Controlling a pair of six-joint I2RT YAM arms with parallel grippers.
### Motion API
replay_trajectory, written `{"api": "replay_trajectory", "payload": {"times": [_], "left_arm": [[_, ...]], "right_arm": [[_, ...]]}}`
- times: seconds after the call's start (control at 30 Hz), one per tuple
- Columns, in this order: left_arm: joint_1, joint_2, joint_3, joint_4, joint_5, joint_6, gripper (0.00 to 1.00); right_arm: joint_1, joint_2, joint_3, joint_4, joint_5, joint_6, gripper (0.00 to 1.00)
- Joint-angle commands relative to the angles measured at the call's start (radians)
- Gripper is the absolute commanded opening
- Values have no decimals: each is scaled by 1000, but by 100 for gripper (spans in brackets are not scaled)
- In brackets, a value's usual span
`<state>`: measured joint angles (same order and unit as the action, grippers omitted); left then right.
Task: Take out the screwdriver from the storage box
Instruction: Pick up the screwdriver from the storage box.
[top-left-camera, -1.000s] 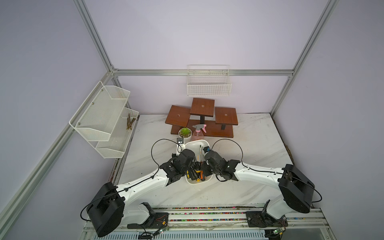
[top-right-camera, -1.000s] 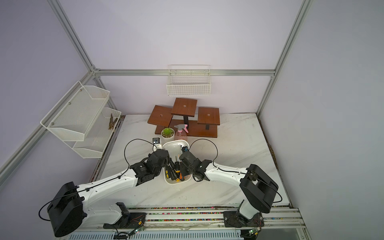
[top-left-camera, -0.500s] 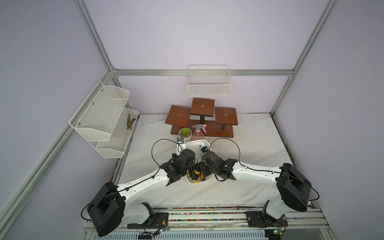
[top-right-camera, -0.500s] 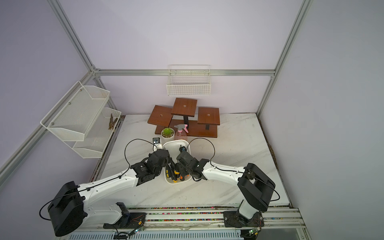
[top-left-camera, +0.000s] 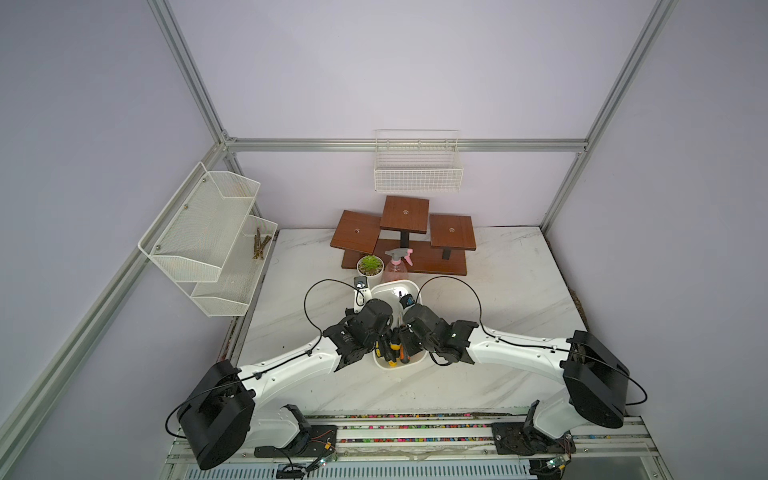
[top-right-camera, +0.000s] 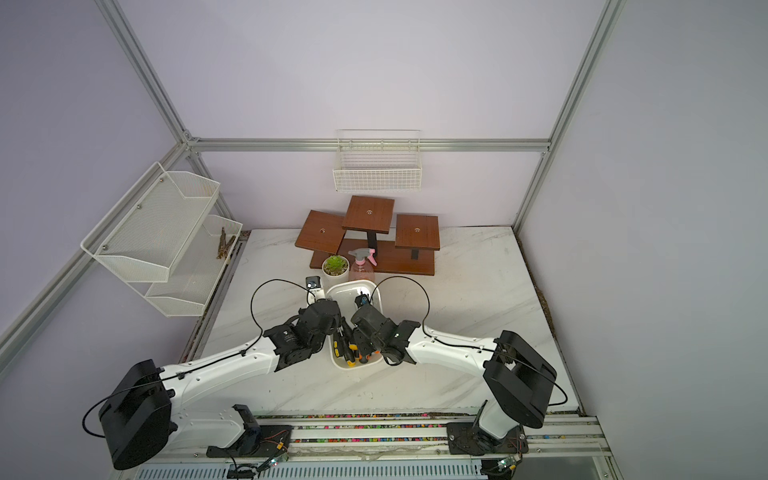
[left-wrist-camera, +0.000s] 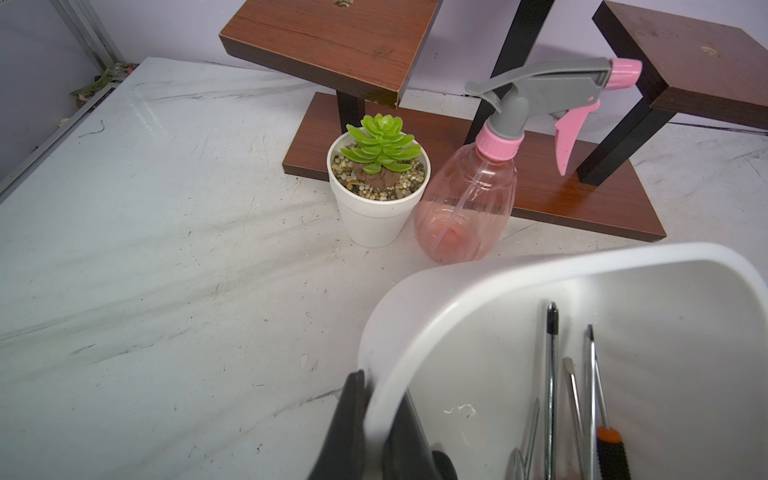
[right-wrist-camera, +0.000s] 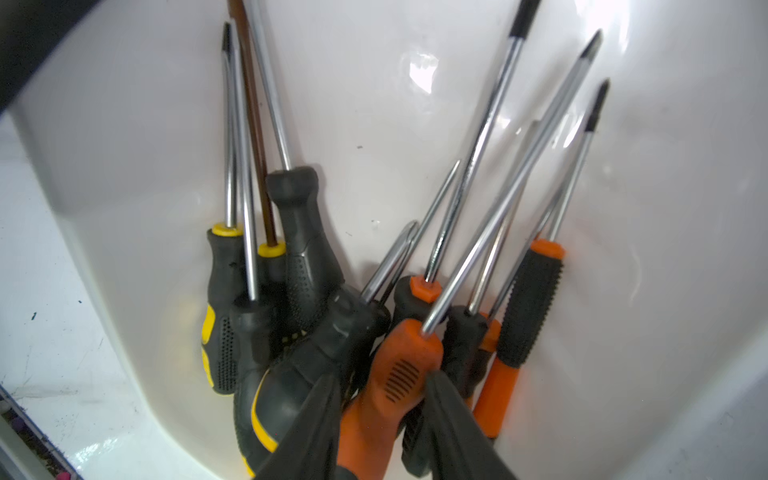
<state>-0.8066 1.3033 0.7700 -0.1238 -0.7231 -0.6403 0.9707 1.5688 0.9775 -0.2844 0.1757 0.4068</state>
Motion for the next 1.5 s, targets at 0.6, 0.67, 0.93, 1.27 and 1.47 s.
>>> {"api": "replay_trajectory", "payload": {"times": [0.6, 0.67, 0.93, 1.27, 1.47], "left_arm": [[-9, -14, -12, 46, -32, -21, 0], [-9, -12, -11, 46, -30, -21, 0], [-9, -16, -19, 47, -34, -21, 0], [-11, -13, -22, 46, -39, -22, 0], [-9, -15, -25, 47, -42, -22, 0]], "right_arm": [[-70, 87, 7, 45, -74, 73, 25], [-72, 93, 15, 41, -76, 65, 19], [-73, 137, 54, -6, -64, 35, 28], [-73, 202, 86, -34, -33, 13, 34], [-73, 149, 78, -31, -22, 23, 8]]}}
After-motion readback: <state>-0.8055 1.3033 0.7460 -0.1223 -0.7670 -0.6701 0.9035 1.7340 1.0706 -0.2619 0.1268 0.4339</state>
